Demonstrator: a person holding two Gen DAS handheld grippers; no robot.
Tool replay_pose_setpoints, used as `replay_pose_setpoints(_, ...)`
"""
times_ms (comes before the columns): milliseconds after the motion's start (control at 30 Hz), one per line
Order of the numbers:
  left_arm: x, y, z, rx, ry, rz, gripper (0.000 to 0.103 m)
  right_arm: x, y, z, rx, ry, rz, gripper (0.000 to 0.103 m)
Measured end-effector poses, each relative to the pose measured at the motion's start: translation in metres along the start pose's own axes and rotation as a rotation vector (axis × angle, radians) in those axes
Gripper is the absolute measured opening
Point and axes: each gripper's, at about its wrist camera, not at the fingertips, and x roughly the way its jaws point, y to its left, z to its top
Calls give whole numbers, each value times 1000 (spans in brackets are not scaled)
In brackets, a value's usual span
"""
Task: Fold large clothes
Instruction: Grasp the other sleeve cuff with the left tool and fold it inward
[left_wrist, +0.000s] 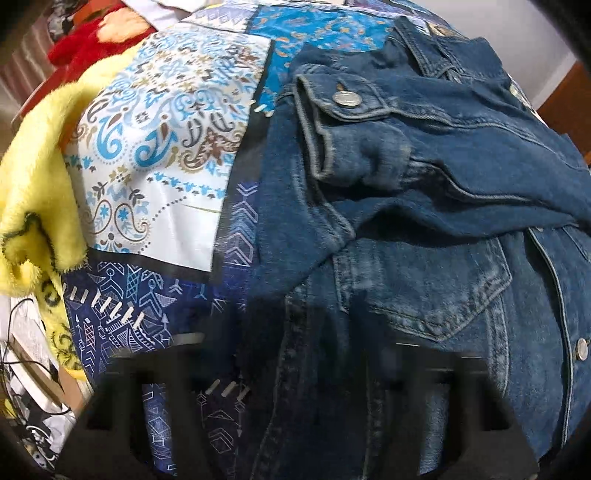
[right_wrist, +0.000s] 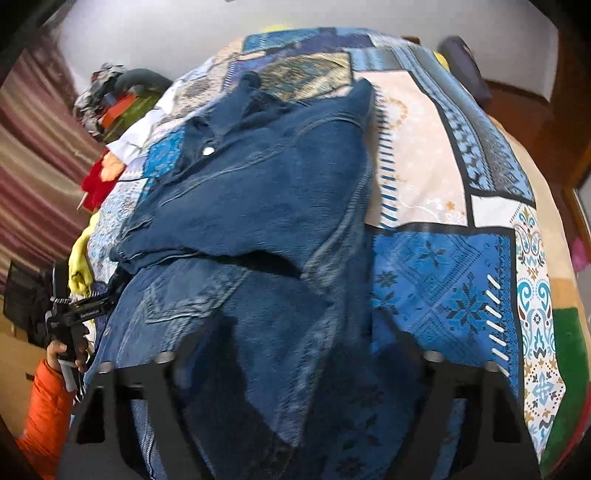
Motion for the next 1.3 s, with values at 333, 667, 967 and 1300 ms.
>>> replay_pose_setpoints(333, -33, -26, 15, 20, -56, 0, 11, 5, -4, 25, -18, -49, -38, 14)
replay_pose_setpoints(667, -51, -19, 50, 100, -71, 40, 23, 11, -15, 66, -52, 12, -49, 14)
replay_pose_setpoints(967, -64, 9, 57, 86, -95, 56, 66, 3, -36, 55, -54, 124, -35, 15)
replay_pose_setpoints(1300, -62, 16, 112, 4, -131, 55, 73, -42, -14, 82, -140, 8, -101, 15)
